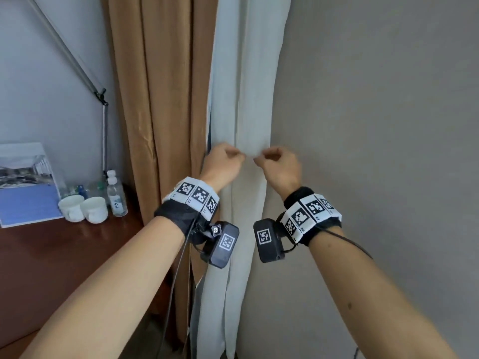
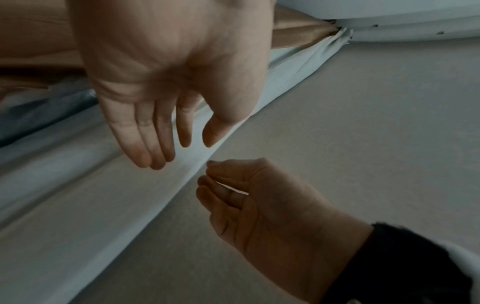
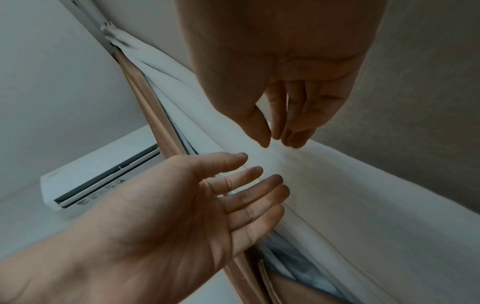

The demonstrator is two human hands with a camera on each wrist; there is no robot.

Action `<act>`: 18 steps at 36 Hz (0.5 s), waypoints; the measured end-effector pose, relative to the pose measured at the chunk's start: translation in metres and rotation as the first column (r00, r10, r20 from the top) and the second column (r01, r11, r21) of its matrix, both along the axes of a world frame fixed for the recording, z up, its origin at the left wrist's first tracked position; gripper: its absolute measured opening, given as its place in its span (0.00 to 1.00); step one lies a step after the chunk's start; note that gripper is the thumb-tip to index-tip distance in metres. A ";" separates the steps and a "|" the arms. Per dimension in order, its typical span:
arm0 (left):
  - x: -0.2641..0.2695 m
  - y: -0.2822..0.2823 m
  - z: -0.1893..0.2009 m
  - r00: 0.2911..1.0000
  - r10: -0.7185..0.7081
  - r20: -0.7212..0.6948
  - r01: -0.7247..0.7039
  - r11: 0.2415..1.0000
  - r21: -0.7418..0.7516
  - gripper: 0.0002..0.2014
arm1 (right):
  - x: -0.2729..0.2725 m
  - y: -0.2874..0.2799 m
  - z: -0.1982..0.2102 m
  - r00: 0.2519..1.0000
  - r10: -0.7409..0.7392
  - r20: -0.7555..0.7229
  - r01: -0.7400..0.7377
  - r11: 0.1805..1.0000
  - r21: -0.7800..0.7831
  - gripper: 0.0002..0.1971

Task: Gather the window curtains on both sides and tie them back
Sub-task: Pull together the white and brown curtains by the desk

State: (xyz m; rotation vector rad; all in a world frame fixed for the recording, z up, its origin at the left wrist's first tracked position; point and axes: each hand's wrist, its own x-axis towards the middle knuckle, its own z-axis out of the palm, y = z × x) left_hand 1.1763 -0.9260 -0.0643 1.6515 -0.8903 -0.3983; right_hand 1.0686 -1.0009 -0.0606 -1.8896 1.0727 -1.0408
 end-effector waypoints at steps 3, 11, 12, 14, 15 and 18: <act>0.016 -0.012 0.000 0.992 0.127 0.015 -0.126 0.991 -0.044 0.10 | 0.020 -0.017 -0.004 0.999 -0.002 0.053 0.003 1.000 -0.012 0.32; 0.039 -0.042 0.009 0.991 0.130 -0.014 -0.130 0.990 -0.045 0.34 | 0.056 -0.043 -0.005 0.989 0.110 0.102 -0.111 0.994 0.008 0.42; 0.040 -0.046 0.010 0.992 0.124 -0.022 -0.125 0.991 -0.050 0.36 | 0.059 -0.047 -0.005 0.987 0.119 0.104 -0.120 0.993 0.001 0.37; 0.039 -0.054 0.011 0.994 0.107 -0.033 -0.109 0.992 -0.059 0.37 | 0.062 -0.053 -0.002 0.988 0.119 0.103 -0.117 0.993 -0.032 0.27; 0.039 -0.058 0.011 0.995 0.091 -0.038 -0.094 0.994 -0.060 0.38 | 0.064 -0.055 -0.001 0.988 0.117 0.102 -0.112 0.992 -0.056 0.22; 0.040 -0.069 0.012 0.998 0.043 -0.049 -0.046 0.997 -0.055 0.37 | 0.072 -0.061 -0.002 0.988 0.128 0.091 -0.118 0.987 -0.112 0.14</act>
